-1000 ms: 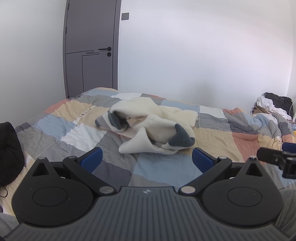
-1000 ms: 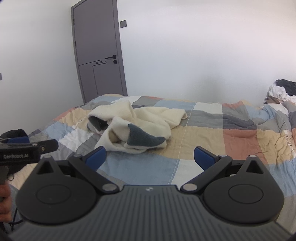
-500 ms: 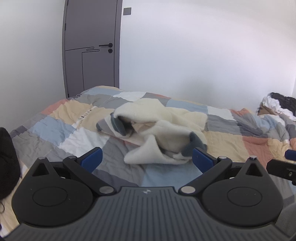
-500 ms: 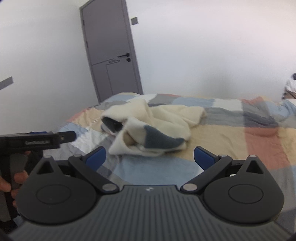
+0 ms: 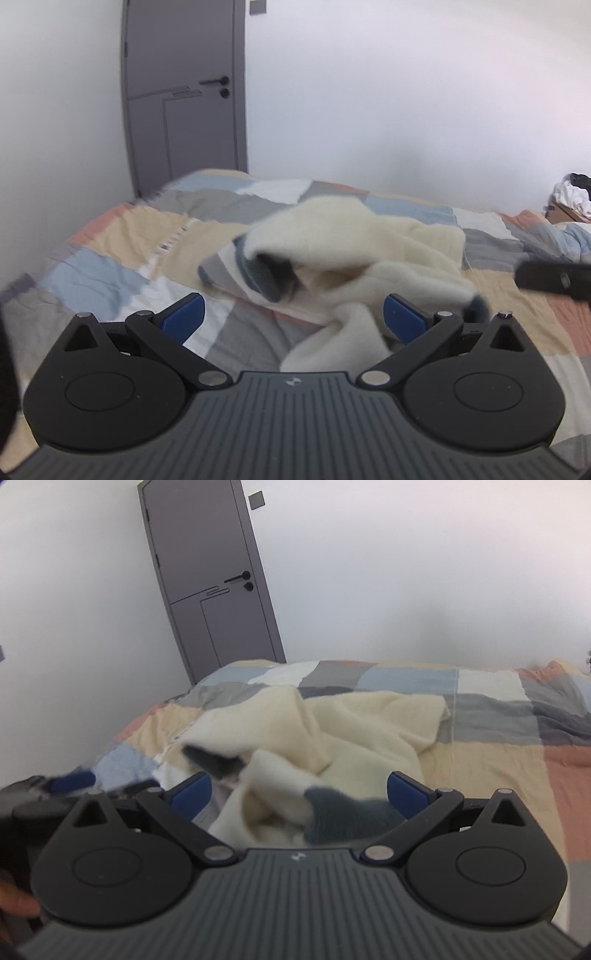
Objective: Fold large clothes
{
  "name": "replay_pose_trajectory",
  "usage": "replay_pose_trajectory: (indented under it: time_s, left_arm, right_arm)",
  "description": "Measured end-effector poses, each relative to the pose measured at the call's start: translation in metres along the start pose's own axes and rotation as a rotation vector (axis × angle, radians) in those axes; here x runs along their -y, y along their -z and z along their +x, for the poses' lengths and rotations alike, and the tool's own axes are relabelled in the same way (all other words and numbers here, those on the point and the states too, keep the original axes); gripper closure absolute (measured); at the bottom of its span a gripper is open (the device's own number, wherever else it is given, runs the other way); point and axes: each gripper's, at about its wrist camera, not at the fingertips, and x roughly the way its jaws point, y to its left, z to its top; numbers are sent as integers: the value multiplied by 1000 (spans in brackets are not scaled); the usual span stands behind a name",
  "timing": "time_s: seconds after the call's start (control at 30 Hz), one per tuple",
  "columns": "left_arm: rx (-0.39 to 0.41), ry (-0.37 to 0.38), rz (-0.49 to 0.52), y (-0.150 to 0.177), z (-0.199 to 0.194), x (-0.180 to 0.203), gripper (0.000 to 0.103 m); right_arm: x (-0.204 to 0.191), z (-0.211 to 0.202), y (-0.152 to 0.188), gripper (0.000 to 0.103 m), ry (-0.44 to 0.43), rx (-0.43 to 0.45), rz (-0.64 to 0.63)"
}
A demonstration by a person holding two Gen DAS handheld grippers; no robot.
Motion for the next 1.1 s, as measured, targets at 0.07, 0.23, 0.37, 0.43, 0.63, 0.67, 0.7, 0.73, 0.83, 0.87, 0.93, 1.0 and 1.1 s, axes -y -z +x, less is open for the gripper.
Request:
replay_pose_trajectory:
  time_s: [0.07,0.23,0.37,0.43,0.63,0.67,0.7,0.73,0.83,0.87,0.93,1.0,1.1]
  left_arm:
    - [-24,20,-13,12,25,-10,0]
    - [-83,59,-108,36,87,-37,0]
    - [-101,118,-179,50,121,-52,0]
    - [-106,126,-165,57,134,-53,0]
    - [-111,121,-131,68,145,-54,0]
    - [-112,121,-139,69,144,-55,0]
    - [-114,121,-152,70,142,-57,0]
    - [-114,123,-166,70,141,-58,0]
    - [-110,132,-201,70,131,-60,0]
    - [-106,133,-207,70,127,-60,0]
    - [-94,130,-209,69,117,-57,0]
    - [-84,124,-205,67,105,-55,0]
    - [-68,126,-201,67,82,-51,0]
  right_arm:
    - [1,25,5,0,-22,-1,-35]
    - [18,83,24,0,-85,-56,-85]
    - [22,124,44,1,-29,-106,-104]
    - [21,144,52,5,-28,-132,-117]
    - [19,159,59,30,-41,-101,-136]
    - [18,157,58,42,-35,-92,-146]
    - [18,155,58,49,-28,-87,-158]
    - [17,154,58,60,-19,-87,-169]
    - [15,144,55,78,12,-89,-177]
    - [15,140,54,82,25,-83,-176]
    - [16,128,48,85,65,-57,-183]
    - [19,114,42,86,110,-21,-187]
    - [30,95,30,86,172,0,-182]
